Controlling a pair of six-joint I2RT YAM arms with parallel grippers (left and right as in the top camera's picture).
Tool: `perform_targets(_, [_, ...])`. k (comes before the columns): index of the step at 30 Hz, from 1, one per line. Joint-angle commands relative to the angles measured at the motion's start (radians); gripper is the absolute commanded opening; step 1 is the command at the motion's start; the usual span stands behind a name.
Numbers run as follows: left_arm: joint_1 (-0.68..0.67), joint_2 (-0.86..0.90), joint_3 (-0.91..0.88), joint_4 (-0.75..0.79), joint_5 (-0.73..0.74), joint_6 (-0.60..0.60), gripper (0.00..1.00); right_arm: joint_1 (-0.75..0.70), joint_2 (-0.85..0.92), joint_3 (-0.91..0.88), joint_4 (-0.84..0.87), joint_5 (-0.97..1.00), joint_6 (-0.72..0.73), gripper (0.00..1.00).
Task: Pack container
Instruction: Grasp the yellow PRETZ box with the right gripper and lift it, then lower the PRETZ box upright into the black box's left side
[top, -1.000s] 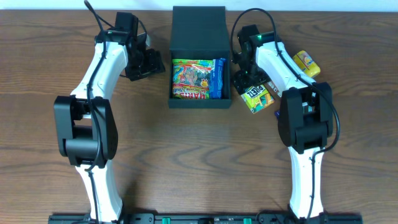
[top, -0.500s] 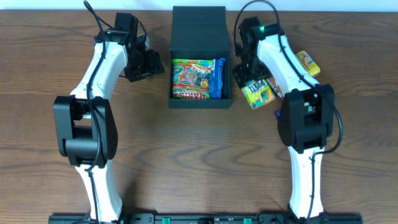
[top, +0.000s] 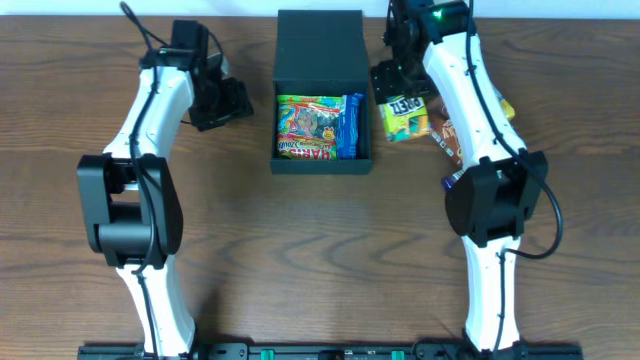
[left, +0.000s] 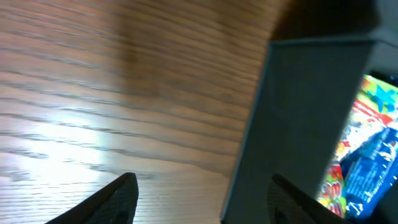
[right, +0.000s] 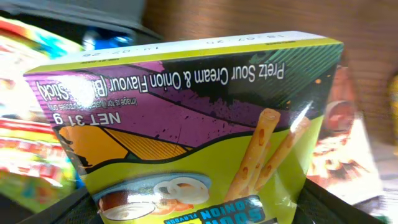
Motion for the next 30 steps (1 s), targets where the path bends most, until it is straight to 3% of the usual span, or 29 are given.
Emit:
perform_targets(1, [0.029, -0.023, 0.019, -0.003, 0.016, 0.021, 0.68, 0.054, -0.006, 0.022, 0.013, -0.059, 0.124, 0.78])
perform_targets(15, [0.079, -0.023, 0.019, -0.004, 0.025, 0.069, 0.70, 0.208, -0.005, 0.021, 0.127, -0.021, 0.331, 0.76])
perform_targets(30, [0.124, -0.023, 0.019, -0.042, 0.026, 0.078, 0.70, 0.304, 0.029, 0.020, 0.233, -0.014, 0.424, 0.74])
